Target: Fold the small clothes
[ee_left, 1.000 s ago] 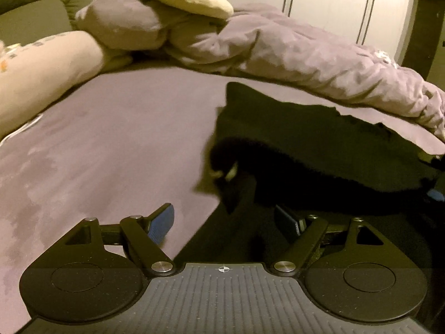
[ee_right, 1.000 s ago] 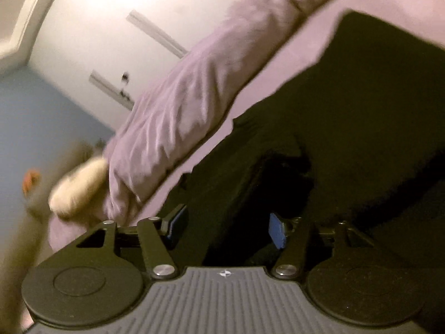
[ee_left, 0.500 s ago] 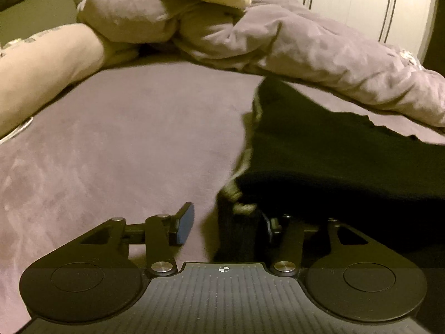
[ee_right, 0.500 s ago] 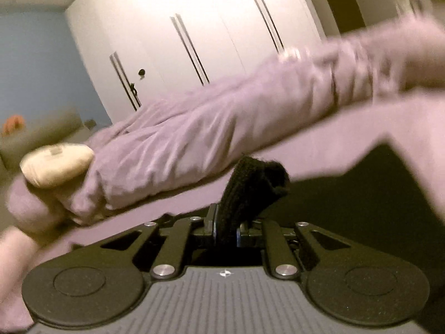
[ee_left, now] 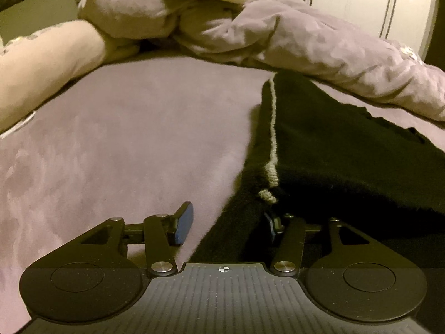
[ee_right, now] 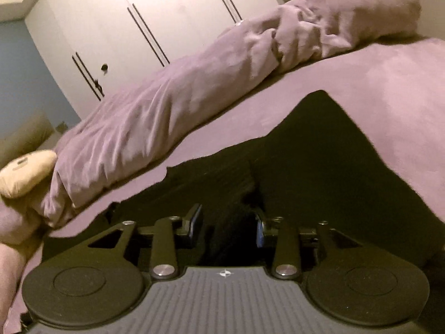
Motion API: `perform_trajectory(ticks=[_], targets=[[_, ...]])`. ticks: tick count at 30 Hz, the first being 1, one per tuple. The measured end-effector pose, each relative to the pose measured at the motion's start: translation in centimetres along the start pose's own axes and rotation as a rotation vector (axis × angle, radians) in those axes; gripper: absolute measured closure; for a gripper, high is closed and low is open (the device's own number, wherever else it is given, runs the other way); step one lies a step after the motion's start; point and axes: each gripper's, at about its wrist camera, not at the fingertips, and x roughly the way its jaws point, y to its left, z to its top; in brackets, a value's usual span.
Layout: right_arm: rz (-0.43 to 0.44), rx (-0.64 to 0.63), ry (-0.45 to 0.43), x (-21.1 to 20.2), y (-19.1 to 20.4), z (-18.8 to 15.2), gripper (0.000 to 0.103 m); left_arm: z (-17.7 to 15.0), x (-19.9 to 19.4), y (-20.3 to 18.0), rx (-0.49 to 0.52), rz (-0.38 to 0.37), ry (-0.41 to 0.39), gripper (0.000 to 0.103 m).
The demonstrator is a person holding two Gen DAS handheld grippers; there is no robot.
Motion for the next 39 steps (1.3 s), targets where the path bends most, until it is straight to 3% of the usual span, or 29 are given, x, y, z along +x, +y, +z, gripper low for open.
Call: perform_trajectory(ticks=[1, 3, 4, 11, 14, 16, 25, 29, 34, 39], targets=[[0.004, -0.004, 0.008, 0.0, 0.1, -0.2, 0.068, -0.1, 0.0, -0.1, -0.005, -0.001, 0.003, 0.047], [-0.002, -0.05, 0.025, 0.4, 0.6, -0.2, 0.091, -0.2, -0.2, -0.5, 0.005, 0.001, 0.004, 0.047], [-0.019, -0.093, 0.023, 0.3, 1.1, -0.3, 0.092, -0.3, -0.4, -0.7, 0.012, 0.002, 0.002, 0.047], [-0.083, -0.276, -0.089, -1.2, 3.1, -0.6, 0.092, -0.1, -3.4, -1.5, 0.046, 0.017, -0.056, 0.045], [-0.12, -0.298, -0.07, -0.6, 2.9, -1.5, 0.092, 0.4, -4.5, -2.4, 0.065, 0.004, -0.098, 0.037], [-0.125, -0.286, -0.06, -0.4, 2.4, -1.8, 0.092, 0.5, -4.6, -3.1, 0.078, 0.0, -0.115, 0.036], [-0.15, -0.32, -0.026, 0.8, 2.0, -2.3, 0.091, 0.8, -0.4, -5.5, 0.112, 0.014, -0.044, 0.041], [-0.139, -0.315, -0.022, 1.2, 1.5, -2.4, 0.091, 0.5, 1.8, -5.6, 0.136, 0.043, 0.004, 0.038], [-0.141, -0.323, -0.018, 1.5, 1.4, -2.5, 0.091, 0.2, 2.5, -6.5, 0.214, 0.096, -0.013, 0.029], [-0.191, -0.427, 0.027, 1.0, 2.7, -2.2, 0.087, 0.3, 0.4, -6.1, 0.202, 0.098, 0.009, 0.029]])
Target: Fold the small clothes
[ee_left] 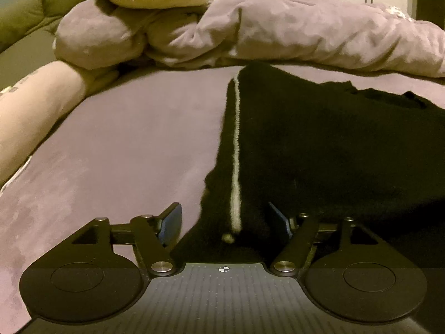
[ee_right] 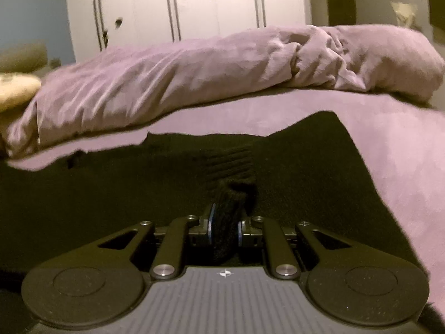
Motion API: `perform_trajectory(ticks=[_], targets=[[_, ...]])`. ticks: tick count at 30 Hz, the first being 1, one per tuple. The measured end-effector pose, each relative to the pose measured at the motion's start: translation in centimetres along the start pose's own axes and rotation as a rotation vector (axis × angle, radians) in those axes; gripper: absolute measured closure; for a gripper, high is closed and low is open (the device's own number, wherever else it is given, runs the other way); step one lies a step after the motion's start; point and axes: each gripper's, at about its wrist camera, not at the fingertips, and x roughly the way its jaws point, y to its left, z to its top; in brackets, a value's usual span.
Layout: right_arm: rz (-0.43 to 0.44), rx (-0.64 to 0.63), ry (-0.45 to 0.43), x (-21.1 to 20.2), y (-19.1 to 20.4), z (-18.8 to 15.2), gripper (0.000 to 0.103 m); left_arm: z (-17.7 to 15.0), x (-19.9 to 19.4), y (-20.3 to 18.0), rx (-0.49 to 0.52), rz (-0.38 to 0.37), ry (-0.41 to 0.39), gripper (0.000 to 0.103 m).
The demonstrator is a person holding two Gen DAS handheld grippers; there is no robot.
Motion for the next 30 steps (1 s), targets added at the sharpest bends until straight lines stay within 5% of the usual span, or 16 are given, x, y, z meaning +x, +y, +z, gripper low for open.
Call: perform_trajectory(ticks=[6, 8, 16, 24, 30], targets=[[0.022, 0.056, 0.034, -6.8, -2.6, -1.9, 0.066, -3.8, -5.7, 3.5, -0.026, -0.048, 0.007, 0.024], [0.035, 0.081, 0.032, -11.2, -4.1, -4.3, 0.065, -5.7, -7.8, 4.8, -0.022, -0.064, 0.0, 0.008], [0.024, 0.36, 0.063, -27.1, -11.2, -14.4, 0.045, -11.9, -12.7, 11.8, -0.2, -0.143, 0.082, 0.007], [0.052, 0.387, 0.127, -30.5, -13.4, -17.7, 0.04, -15.0, -13.2, 12.0, -0.127, -0.214, 0.199, 0.007], [0.087, 0.363, 0.194, -30.5, -13.4, -19.0, 0.036, -16.6, -12.3, 12.3, -0.192, -0.189, 0.243, 0.007]])
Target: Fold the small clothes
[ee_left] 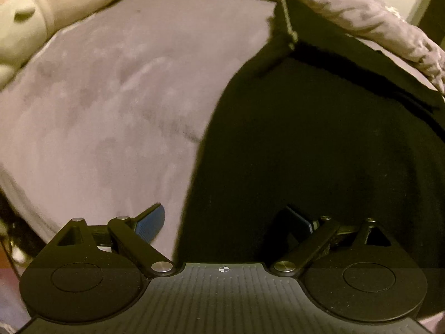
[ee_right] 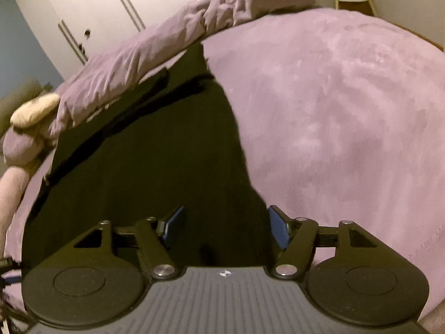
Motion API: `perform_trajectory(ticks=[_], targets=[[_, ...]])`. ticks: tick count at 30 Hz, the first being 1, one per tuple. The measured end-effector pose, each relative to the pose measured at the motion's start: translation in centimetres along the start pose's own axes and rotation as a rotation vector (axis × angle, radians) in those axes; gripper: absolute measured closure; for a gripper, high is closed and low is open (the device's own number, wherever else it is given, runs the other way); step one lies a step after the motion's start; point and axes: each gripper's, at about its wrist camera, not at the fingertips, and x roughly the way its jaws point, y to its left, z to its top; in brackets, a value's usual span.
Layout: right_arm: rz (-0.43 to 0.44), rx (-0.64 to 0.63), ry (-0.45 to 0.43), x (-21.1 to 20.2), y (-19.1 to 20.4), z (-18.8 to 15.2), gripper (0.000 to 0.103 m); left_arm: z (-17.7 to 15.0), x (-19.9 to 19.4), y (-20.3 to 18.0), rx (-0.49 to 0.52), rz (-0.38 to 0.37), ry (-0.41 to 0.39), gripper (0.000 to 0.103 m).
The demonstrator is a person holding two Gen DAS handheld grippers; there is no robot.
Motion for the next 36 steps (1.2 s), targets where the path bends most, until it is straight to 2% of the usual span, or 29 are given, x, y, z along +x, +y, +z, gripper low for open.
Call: perform_trajectory(ticks=[7, 10, 15, 18, 19, 20, 27, 29, 33, 36], targets=[[0.011, 0.007, 0.032, -0.4, -0.9, -1.9, 0.036, -0.5, 0.0, -0.6, 0.018, 0.042, 0.002, 0.007], [0.015, 0.001, 0.032, -0.4, -0.7, -2.0, 0.04, -0.4, 0.1, -0.4, 0.001, 0.042, 0.009, 0.007], [0.012, -0.004, 0.043, -0.3, -0.6, -1.8, 0.055, -0.5, 0.0, -0.5, -0.009, 0.04, 0.019, 0.007], [0.007, 0.0, 0.043, -0.4, -0.8, -1.9, 0.07, -0.6, -0.3, -0.5, -0.02, 0.027, 0.029, 0.01], [0.012, 0.004, 0.045, -0.3, -0.9, -1.9, 0.078, -0.6, -0.4, -0.4, -0.021, 0.022, 0.031, 0.013], [0.016, 0.01, 0.048, -0.3, -0.8, -1.9, 0.079, -0.6, -0.4, -0.3, -0.019, 0.018, 0.032, 0.015], [0.02, 0.016, 0.071, 0.4, -0.8, -1.7, 0.079, -0.2, -0.9, 1.6, -0.051, -0.027, 0.046, 0.034], [0.021, 0.01, 0.074, 0.5, -0.8, -1.5, 0.079, -0.1, -1.0, 2.3, -0.059, -0.036, 0.051, 0.045], [0.019, 0.003, 0.077, 0.5, -0.7, -1.3, 0.079, -0.1, -1.2, 3.2, -0.066, -0.063, 0.055, 0.05], [0.022, 0.002, 0.086, 0.5, -0.7, -1.2, 0.078, -0.6, -1.3, 3.5, -0.057, -0.068, 0.054, 0.045]])
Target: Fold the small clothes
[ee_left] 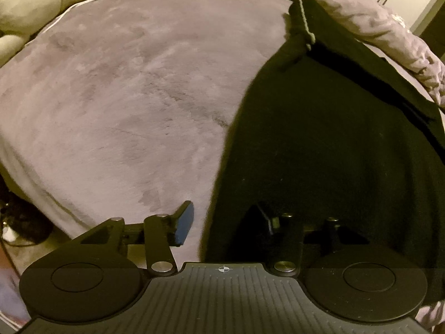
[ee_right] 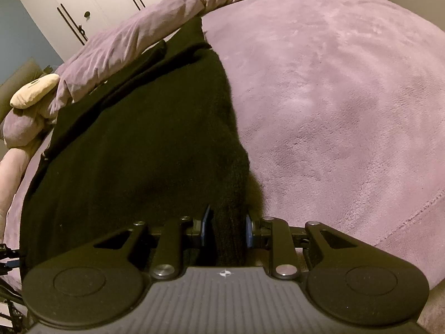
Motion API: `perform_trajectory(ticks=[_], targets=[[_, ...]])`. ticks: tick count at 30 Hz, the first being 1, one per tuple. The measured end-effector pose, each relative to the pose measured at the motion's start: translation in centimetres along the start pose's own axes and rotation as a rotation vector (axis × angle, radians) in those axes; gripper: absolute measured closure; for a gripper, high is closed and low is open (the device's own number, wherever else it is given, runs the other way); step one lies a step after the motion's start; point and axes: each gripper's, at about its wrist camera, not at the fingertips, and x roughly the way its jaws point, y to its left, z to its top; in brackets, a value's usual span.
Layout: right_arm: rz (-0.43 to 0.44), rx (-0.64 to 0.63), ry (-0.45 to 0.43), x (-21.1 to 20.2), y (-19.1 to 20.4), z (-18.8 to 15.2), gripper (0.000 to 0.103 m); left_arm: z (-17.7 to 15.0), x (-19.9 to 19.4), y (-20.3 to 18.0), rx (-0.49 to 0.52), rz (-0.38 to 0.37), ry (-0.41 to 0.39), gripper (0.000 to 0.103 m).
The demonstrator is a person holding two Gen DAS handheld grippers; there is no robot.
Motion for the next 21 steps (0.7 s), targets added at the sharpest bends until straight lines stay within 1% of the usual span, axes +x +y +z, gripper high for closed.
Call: perform_trajectory(ticks=[1, 4, 7, 9, 10, 11, 12, 13, 16, 18, 20, 21], targets=[[0.002, 0.002, 0.004, 0.0, 0.0, 0.1, 0.078, -0.1, 0.0, 0.1, 0.0, -0.005, 0.007, 0.042], [0.007, 0.0, 0.011, 0.0, -0.2, 0.3, 0.077, -0.8, 0.0, 0.2, -0.008, -0.037, 0.033, 0.042], [0.007, -0.004, 0.013, 0.1, -0.1, 0.3, 0.077, -1.5, 0.3, 0.4, -0.019, -0.061, 0.052, 0.044], [0.011, -0.01, 0.016, 0.3, -0.2, 0.4, 0.076, -1.7, 0.3, 0.5, -0.022, -0.069, 0.058, 0.047], [0.008, -0.019, 0.016, 0.3, -0.1, 0.5, 0.076, -1.7, 0.2, 0.4, -0.017, -0.071, 0.06, 0.052], [0.006, -0.027, 0.015, 0.3, 0.0, 0.4, 0.078, -1.7, 0.2, 0.3, -0.01, -0.069, 0.059, 0.067], [0.004, -0.035, 0.015, 0.3, 0.1, 0.5, 0.08, -1.7, 0.0, 0.3, -0.001, -0.067, 0.055, 0.077], [0.003, -0.038, 0.013, 0.3, 0.2, 0.5, 0.085, -1.7, -0.2, 0.2, 0.013, -0.068, 0.05, 0.085], [0.009, -0.033, 0.009, 0.0, 0.1, 0.6, 0.087, -1.7, -1.0, -0.3, 0.053, -0.063, 0.035, 0.086], [0.018, -0.022, 0.008, -0.1, -0.1, 0.5, 0.087, -1.7, -1.2, -0.5, 0.057, -0.078, 0.03, 0.086], [0.026, -0.014, 0.011, -0.1, -0.4, 0.5, 0.086, -1.8, -1.2, -0.4, 0.058, -0.097, 0.026, 0.083], [0.035, -0.015, 0.01, -0.1, -0.5, 0.5, 0.085, -1.9, -1.0, -0.2, 0.057, -0.099, 0.034, 0.08]])
